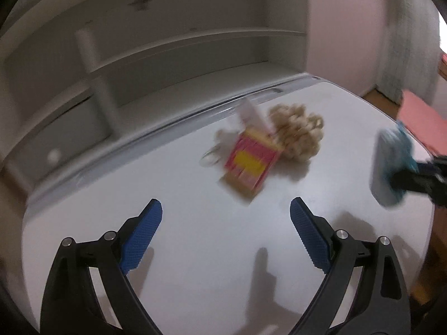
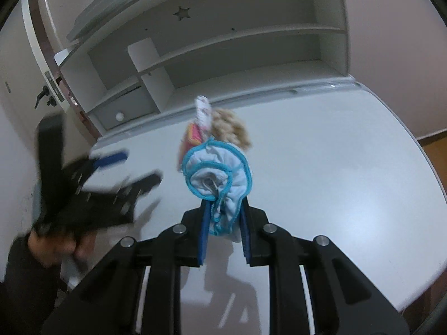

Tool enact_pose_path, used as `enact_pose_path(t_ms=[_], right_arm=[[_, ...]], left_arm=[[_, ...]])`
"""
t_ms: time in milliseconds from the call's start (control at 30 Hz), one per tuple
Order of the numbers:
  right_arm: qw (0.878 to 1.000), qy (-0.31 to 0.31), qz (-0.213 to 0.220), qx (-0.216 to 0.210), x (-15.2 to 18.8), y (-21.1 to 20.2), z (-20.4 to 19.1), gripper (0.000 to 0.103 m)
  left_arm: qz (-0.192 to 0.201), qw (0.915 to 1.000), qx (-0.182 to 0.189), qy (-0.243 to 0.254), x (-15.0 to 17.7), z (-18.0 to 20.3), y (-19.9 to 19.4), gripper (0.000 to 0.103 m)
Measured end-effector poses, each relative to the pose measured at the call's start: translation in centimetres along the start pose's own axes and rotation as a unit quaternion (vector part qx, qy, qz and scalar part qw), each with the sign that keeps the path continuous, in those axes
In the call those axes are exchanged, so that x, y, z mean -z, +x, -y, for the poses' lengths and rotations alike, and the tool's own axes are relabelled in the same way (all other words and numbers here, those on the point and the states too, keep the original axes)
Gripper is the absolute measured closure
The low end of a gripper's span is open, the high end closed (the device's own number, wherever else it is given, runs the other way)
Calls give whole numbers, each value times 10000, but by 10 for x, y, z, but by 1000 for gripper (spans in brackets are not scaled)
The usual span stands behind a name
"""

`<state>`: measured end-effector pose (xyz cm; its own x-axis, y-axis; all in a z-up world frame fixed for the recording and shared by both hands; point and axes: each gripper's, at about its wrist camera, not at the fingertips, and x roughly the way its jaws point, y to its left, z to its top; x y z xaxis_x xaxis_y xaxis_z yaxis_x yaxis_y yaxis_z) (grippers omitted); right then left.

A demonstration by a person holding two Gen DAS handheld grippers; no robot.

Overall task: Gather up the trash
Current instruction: 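Grasp the blue-trimmed white cloth with the right tool while the left tool grasps the pink-yellow box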

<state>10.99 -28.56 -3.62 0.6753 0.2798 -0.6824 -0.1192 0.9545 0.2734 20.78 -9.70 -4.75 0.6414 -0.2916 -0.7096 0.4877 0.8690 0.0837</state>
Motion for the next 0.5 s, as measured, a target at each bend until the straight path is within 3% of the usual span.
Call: enact_pose_path(t_ms=[267, 333, 400, 500], right_arm=[[9997, 203, -74, 147, 27, -23, 31, 83], [9995, 253, -68, 188, 33, -29, 37, 83], [9993, 284, -56, 221, 37, -35, 42, 83], [9989, 375, -4, 274, 43, -46, 51, 83]], left_arm=[[-125, 9993, 170, 320, -25, 13, 40, 16], [-28, 9993, 181, 316, -27, 14, 37, 29], [-144, 9987, 275, 415, -28, 18, 39, 57], [-107, 9981, 89, 599, -26, 28, 34, 72]])
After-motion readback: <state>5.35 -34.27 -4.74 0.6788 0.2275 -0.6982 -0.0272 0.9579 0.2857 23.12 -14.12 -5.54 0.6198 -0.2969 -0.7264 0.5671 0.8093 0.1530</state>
